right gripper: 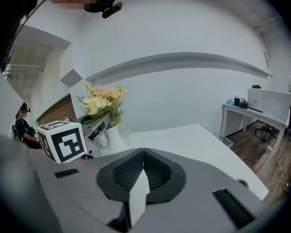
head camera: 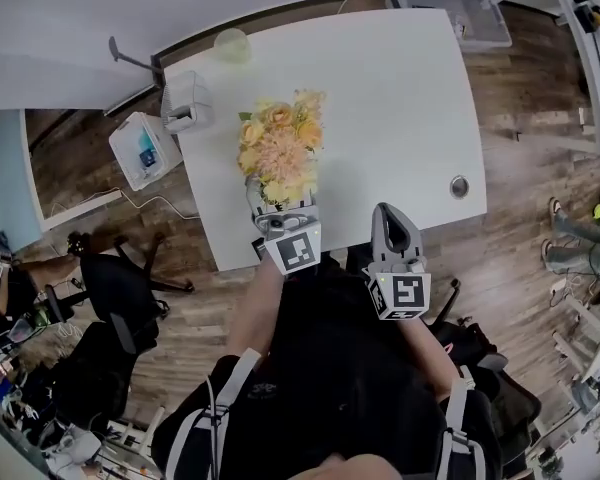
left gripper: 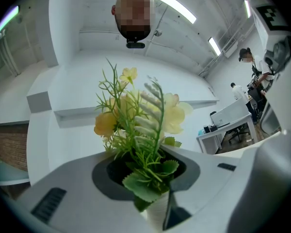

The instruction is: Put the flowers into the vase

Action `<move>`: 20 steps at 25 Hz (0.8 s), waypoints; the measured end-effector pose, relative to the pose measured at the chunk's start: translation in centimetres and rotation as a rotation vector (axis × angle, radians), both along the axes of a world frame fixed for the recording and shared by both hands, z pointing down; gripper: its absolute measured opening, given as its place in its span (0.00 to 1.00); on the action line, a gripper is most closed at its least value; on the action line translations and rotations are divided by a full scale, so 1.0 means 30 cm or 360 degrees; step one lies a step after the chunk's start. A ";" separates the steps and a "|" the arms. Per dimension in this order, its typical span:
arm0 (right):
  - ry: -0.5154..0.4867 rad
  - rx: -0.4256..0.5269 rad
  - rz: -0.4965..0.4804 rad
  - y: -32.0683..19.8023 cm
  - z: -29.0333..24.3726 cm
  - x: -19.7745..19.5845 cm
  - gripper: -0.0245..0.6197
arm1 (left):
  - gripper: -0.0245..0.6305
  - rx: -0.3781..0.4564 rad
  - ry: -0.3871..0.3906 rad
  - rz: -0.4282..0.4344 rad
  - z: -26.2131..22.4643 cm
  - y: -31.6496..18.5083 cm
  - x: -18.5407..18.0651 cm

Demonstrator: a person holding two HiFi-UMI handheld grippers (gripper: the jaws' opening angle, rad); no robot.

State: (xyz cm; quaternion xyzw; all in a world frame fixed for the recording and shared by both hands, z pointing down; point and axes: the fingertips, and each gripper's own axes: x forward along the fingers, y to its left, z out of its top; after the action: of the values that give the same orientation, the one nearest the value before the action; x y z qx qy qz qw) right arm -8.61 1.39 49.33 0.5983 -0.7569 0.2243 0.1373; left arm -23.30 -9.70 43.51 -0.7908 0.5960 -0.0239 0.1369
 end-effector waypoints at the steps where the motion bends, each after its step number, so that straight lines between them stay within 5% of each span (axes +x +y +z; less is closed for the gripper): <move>1: -0.0005 0.0007 -0.0011 -0.002 -0.005 -0.008 0.06 | 0.26 -0.0001 0.0005 -0.0004 0.002 0.001 0.001; 20: 0.0019 -0.0005 -0.0082 -0.008 0.003 -0.064 0.06 | 0.29 -0.0022 0.0039 0.0018 0.033 -0.014 -0.008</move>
State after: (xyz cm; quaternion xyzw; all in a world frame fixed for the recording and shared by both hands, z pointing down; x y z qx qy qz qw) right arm -10.53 1.15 49.41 0.5798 -0.7708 0.2183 0.1485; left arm -23.54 -10.10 44.50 -0.7954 0.5930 -0.0176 0.1243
